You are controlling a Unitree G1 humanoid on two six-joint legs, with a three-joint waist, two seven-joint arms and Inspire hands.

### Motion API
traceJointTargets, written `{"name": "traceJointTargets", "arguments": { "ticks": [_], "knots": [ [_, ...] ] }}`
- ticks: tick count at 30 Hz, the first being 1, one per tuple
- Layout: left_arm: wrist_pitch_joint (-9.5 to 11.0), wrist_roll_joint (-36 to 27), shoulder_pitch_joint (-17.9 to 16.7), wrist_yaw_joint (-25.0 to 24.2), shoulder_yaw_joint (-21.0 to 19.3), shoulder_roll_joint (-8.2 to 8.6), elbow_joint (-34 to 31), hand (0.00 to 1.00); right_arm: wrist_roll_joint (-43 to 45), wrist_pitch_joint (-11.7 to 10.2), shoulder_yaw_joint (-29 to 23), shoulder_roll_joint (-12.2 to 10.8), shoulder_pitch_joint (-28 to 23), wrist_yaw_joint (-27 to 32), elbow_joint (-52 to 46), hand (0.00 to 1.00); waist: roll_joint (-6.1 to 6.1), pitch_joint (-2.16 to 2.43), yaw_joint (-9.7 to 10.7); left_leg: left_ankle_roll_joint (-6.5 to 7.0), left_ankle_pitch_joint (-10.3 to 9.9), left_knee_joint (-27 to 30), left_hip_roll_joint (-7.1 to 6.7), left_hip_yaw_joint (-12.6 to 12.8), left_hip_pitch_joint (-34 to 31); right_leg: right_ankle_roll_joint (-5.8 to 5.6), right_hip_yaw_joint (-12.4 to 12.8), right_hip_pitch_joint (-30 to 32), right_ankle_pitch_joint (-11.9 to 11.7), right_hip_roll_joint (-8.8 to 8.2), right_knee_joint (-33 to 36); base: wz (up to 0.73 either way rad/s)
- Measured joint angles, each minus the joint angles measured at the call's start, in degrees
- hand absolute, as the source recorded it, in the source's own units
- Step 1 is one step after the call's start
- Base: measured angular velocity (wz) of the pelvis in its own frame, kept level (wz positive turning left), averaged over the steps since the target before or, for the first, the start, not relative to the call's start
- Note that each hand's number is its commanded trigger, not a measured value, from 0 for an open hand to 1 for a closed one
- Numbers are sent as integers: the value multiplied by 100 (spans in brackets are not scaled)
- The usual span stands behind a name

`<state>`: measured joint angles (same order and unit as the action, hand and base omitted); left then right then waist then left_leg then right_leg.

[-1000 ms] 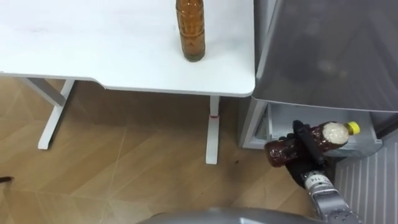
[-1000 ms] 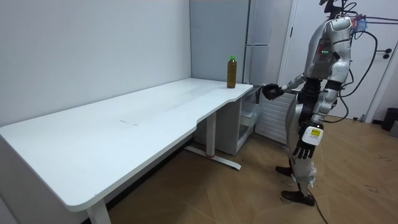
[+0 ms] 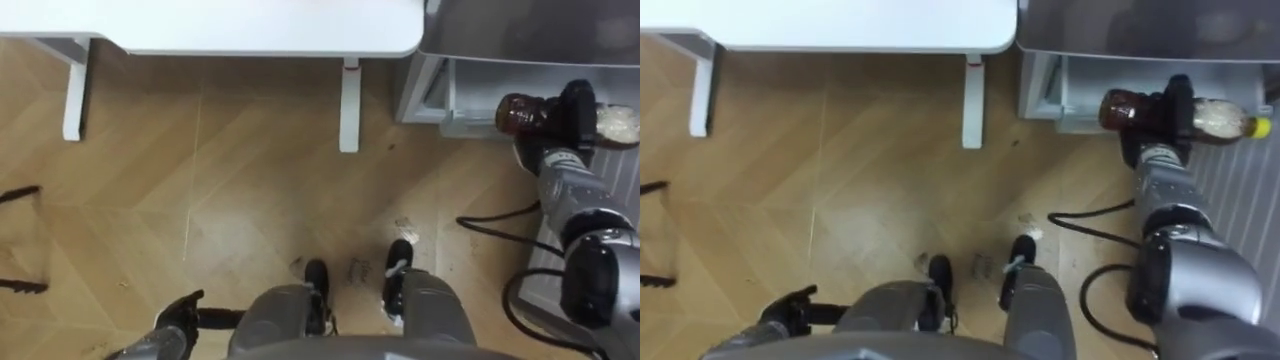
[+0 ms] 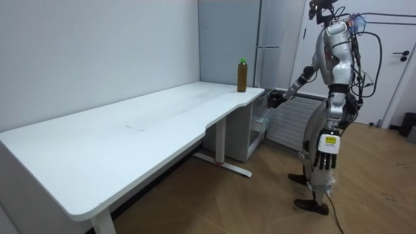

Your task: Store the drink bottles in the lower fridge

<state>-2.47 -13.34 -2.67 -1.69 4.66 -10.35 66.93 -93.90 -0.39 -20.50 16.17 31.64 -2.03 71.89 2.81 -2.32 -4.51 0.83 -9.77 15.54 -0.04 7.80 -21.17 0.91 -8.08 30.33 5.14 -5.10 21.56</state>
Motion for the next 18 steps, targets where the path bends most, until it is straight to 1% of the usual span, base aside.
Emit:
{"name": "traceJointTargets", "arguments": {
  "ticks": [1,3,7,10,12,14,15,16,18],
  "knots": [
    [0,6,16,-2,0,0,0,0,3,-8,-3,11,44,23,0,100,0,0,-8,10,6,15,-12,0,-51,-1,1,57,0,-15,28,4],
    [-3,49,93,-28,1,2,-4,0,18,-12,-5,127,252,151,-15,100,6,-2,-44,46,69,27,-76,0,-284,-6,4,324,-2,-94,129,9],
    [-13,48,95,-52,3,9,14,0,70,-82,-4,219,492,286,-14,100,8,-7,-133,54,107,54,-107,0,-437,-9,18,504,-34,-129,208,3],
    [-12,47,97,-115,6,17,84,0,174,-80,-79,249,615,326,-10,100,5,-24,-162,64,113,92,-130,-6,-451,-13,9,508,-23,-166,242,4],
    [-9,46,128,-135,5,29,84,0,409,-81,-66,302,686,399,-17,100,-31,-47,-165,106,142,105,-181,4,-514,-35,18,600,-10,-239,312,6],
    [-7,47,207,-137,6,29,84,0,500,-87,-55,394,740,470,-17,100,-54,-63,-166,139,177,124,-198,10,-616,-54,27,711,-16,-294,360,6],
    [0,46,234,-135,6,27,84,0,553,-105,-44,423,785,516,-17,100,-77,-77,-173,156,196,126,-240,25,-658,-67,56,773,-25,-315,386,0],
    [-2,46,246,-135,6,27,84,0,574,-106,-42,436,805,525,-17,100,-87,-84,-170,165,203,128,-267,33,-671,-69,65,801,-25,-334,414,0],
    [-3,45,278,-135,6,28,84,0,652,-130,-29,495,851,606,-18,100,-87,-84,-183,191,220,145,-273,52,-734,-98,91,873,-42,-369,436,0]
  ]
}}
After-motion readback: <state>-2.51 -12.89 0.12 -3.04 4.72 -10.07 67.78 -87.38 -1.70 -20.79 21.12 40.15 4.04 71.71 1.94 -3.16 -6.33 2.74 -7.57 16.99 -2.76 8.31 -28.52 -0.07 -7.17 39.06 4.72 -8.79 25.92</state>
